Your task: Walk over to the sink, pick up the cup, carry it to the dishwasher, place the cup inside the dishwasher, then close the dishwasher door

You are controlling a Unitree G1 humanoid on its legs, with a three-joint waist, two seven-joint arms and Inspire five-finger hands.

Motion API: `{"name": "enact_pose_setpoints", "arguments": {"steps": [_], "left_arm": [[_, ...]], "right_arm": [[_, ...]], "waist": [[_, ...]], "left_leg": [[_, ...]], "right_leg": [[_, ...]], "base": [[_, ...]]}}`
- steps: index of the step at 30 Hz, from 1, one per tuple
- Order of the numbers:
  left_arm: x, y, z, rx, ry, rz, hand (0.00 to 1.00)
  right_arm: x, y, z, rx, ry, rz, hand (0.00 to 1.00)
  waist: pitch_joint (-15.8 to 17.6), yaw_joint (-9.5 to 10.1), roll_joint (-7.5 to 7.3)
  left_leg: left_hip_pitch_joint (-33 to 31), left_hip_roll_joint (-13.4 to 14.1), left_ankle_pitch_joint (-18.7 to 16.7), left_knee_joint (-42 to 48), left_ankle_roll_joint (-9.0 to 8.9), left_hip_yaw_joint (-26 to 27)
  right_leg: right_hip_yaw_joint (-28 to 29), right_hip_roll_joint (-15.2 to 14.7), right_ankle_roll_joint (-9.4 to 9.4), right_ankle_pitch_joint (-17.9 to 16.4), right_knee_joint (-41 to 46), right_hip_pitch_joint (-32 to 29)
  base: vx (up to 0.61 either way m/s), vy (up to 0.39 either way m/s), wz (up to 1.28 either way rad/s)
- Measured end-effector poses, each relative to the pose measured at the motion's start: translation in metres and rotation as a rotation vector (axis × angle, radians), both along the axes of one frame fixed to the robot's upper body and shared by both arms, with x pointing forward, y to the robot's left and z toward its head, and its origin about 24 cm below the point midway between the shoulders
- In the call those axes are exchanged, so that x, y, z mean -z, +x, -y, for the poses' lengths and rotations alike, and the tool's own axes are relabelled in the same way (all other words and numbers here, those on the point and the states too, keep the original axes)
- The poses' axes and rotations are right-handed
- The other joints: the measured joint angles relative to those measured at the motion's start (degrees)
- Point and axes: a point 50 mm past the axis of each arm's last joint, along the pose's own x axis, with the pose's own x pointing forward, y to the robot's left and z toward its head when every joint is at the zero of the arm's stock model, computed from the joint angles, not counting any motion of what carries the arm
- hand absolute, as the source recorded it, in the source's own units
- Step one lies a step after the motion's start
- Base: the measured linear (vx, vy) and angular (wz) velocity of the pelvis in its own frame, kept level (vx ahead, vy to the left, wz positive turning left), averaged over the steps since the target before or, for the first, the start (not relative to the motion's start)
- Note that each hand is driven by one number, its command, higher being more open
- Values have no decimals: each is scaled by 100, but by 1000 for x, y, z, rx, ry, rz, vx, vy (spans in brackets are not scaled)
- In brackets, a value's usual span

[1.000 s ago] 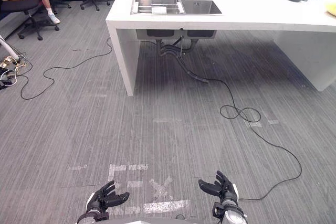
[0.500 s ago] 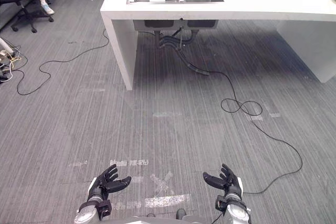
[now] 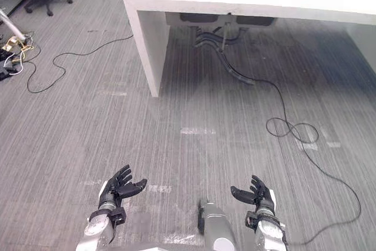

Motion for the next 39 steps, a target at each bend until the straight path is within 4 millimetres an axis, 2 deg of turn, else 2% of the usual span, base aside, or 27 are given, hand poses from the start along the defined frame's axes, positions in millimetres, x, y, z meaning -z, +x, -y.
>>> {"name": "enact_pose_setpoints", "arguments": {"steps": [1, 2, 3, 4, 6, 7, 10, 12, 13, 14, 15, 17, 18, 20, 21, 22, 23, 24, 26, 29, 30, 31, 32, 35, 37, 38, 39], "left_arm": [[0, 0, 2, 1, -6, 0, 90], [0, 2, 9, 1, -27, 9, 90], [0, 3, 13, -1, -40, 14, 90], [0, 0, 19, -5, -62, 16, 90], [-2, -1, 28, 2, -92, 37, 90], [-3, 0, 31, 6, -99, 43, 90], [-11, 6, 37, 32, -112, 91, 90], [-11, 5, 38, 32, -117, 90, 90], [-10, 5, 39, 30, -119, 87, 90], [-9, 4, 39, 30, -118, 82, 90], [-7, 3, 37, 32, -114, 68, 90], [-5, 3, 33, 36, -99, 57, 90], [-3, -1, 32, 34, -99, 40, 90], [0, -7, 32, 44, -94, 16, 90], [0, -9, 34, 79, -85, 8, 90], [-1, -7, 35, 98, -80, 11, 90], [-1, -7, 35, 104, -78, 13, 90], [-3, -4, 36, 108, -78, 24, 90], [-6, 2, 38, 120, -77, 42, 90], [-9, 9, 37, 122, -75, 62, 90], [-9, 9, 35, 114, -70, 63, 90], [-9, 10, 32, 110, -64, 60, 90], [-7, 9, 37, 103, -77, 48, 90], [-18, 18, 39, 106, -76, 109, 90], [-37, 26, 46, 116, -83, 202, 90], [-55, 31, 51, 121, -94, 291, 90], [-76, 36, 56, 132, -103, 395, 90]], "right_arm": [[-1, 1, -1, -1, 0, 7, 90], [-3, 2, -1, -4, -1, 23, 90], [-4, 0, -2, -8, -2, 25, 90], [-4, -4, -6, -25, 0, 26, 90], [-8, -1, -17, -23, 23, 72, 90], [-8, -1, -18, -21, 26, 80, 90], [-14, 8, -26, -19, 46, 129, 90], [-11, 6, -27, -6, 53, 115, 90], [-10, 5, -26, 2, 54, 112, 90], [-6, 5, -25, 14, 59, 90, 90], [0, 2, -28, 20, 73, 58, 90], [3, -1, -32, 15, 86, 38, 90], [5, -3, -33, 14, 91, 27, 90], [5, -4, -36, 12, 98, 26, 90], [7, -8, -38, 8, 106, 16, 90], [9, -10, -39, 5, 110, 8, 90], [10, -12, -40, 0, 112, 1, 90], [11, -14, -44, -19, 112, -9, 90], [11, -15, -47, -29, 124, -10, 90], [12, -13, -52, -64, 132, -10, 90], [12, -14, -53, -72, 126, -18, 90], [13, -15, -51, -74, 122, -26, 90], [16, -17, -44, -75, 104, -56, 90], [15, -15, -37, -68, 85, -58, 90], [13, -19, -35, -65, 77, -51, 90], [11, -22, -36, -71, 70, -40, 90], [9, -22, -37, -75, 66, -27, 90]], "waist": [[3, -10, 19], [67, -37, 92], [79, -32, 113], [97, 55, 102], [141, 144, 33], [152, 182, 7], [154, 326, -25], [161, 376, -42], [153, 387, -29], [150, 414, -26], [107, 517, -84], [65, 492, -227], [59, 522, -249], [58, 524, -253], [74, 440, -295], [89, 373, -322], [84, 331, -342], [68, 289, -370], [54, 258, -386], [47, 175, -384], [23, 152, -418], [25, 148, -410], [-52, 153, -195], [-91, 136, -140], [-83, 119, -137], [-75, 186, -128], [-70, 221, -100]], "left_leg": [[-117, 61, 35, 336, -49, 12], [-482, 202, 252, 1418, -129, 48], [-730, 275, 533, 2106, -96, 102], [-1191, 527, 1124, 3377, -146, 263], [-1823, 960, 972, 4499, -69, 644], [-1987, 1033, 939, 4559, -33, 711], [-2831, 1192, 780, 3793, -14, 933], [-2917, 840, 787, 2008, -66, 904], [-2914, 725, 872, 1500, -104, 852], [-2847, 529, 1408, 681, -56, 713], [-2655, 366, 1811, 455, 144, 751], [-2672, 216, 1638, 512, 260, 861], [-2580, 203, 1304, 713, 327, 1057], [-2236, 159, 1068, 667, 377, 1283], [-1847, 38, 870, 575, 450, 1358], [-1638, -23, 744, 588, 496, 1365], [-1521, -44, 677, 598, 501, 1363], [-1270, -56, 517, 591, 502, 1354], [-964, 4, 337, 507, 442, 1319], [-530, 184, 233, 265, 287, 1240], [-348, 222, 191, 162, 107, 1195], [-274, 221, 143, 138, 22, 1150], [-218, 435, 167, 120, -51, 991], [-116, 556, 673, 283, -155, 779], [-435, 673, 1159, 1420, -223, 680], [-881, 809, 1611, 2550, -266, 571], [-1300, 984, 1450, 3482, -335, 609]], "right_leg": [[-35, 46, -23, -95, -88, 114], [-174, 155, -86, -189, -289, 461], [-202, 218, -118, -213, -436, 686], [-168, 305, -166, -242, -746, 1180], [-75, 366, -247, -296, -1158, 1939], [-18, 364, -253, -302, -1282, 2102], [189, 321, -221, -388, -1731, 2570], [286, 145, -70, -553, -1787, 2791], [318, 106, -22, -611, -1785, 2826], [428, 49, 93, -722, -1747, 2870], [643, -63, 206, -834, -1739, 2912], [769, -245, 314, -930, -1702, 2882], [949, -339, 470, -1041, -1342, 2810], [1111, -418, 673, -1160, -270, 2476], [1095, -520, 1127, -988, 1328, 1914], [1075, -613, 1297, -910, 2171, 1607], [1039, -649, 1259, -931, 2538, 1439], [836, -720, 1097, -1022, 2971, 1090], [466, -770, 786, -1208, 2969, 656], [76, -645, 576, -1288, 1646, 208], [77, -516, 539, -978, 774, 176], [53, -496, 110, -574, 560, 193], [-98, -314, -110, -376, 582, 272], [-237, -209, -288, -576, 458, 628], [-359, -165, -284, -588, -68, 1270], [-361, -147, -284, -587, -452, 1741], [-375, -112, -284, -587, -700, 2091]], "base": [[597, -194, 16], [309, -115, 27], [486, -165, 17], [375, -115, 1], [504, -141, -15], [365, -80, -30], [277, 44, -27], [260, 137, -13], [306, 186, -21], [367, 236, -47], [466, 292, -45], [393, 234, -32], [370, 217, -43], [346, 210, -59], [326, 161, -31], [330, 133, -5], [354, 79, 7], [367, 35, 4], [418, -16, 5], [465, -117, 21], [497, -164, 16], [533, -138, 13], [521, -114, 1], [529, -135, 9], [390, -106, 29], [403, -46, 10], [358, -15, 2]]}}
